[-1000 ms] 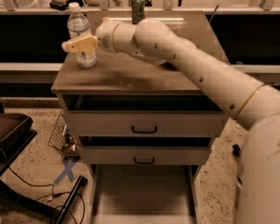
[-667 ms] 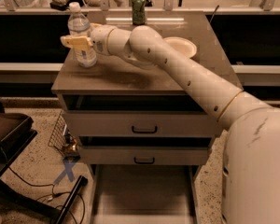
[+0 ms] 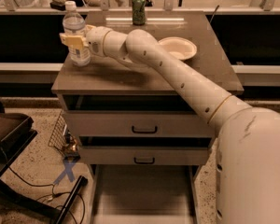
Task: Place blue plastic bottle into bottom drawer
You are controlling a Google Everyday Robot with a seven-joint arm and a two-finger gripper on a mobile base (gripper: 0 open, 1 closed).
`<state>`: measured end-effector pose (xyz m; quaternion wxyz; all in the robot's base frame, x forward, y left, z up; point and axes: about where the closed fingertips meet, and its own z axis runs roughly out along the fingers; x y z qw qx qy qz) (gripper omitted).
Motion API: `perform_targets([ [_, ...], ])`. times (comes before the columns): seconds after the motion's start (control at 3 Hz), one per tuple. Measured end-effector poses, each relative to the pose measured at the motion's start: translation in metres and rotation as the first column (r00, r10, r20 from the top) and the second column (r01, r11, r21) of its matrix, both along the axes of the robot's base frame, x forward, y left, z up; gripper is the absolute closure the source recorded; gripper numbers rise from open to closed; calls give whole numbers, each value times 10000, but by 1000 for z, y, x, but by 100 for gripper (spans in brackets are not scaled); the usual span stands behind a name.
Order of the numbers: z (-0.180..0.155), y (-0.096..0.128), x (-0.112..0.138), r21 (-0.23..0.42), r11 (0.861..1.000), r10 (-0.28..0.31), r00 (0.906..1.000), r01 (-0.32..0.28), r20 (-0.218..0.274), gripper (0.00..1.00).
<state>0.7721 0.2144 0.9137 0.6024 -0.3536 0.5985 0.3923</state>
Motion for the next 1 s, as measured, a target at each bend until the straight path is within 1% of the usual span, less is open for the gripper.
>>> perform_targets([
  [0.33,0,3,-1,3,10000,37,10000,-37,-2,99],
  [0.67,4,3,-3,-20,10000,54,10000,-54,33,100],
  [1.0,29,-1,-11,-176,9998,84,9996,-79,264,100],
])
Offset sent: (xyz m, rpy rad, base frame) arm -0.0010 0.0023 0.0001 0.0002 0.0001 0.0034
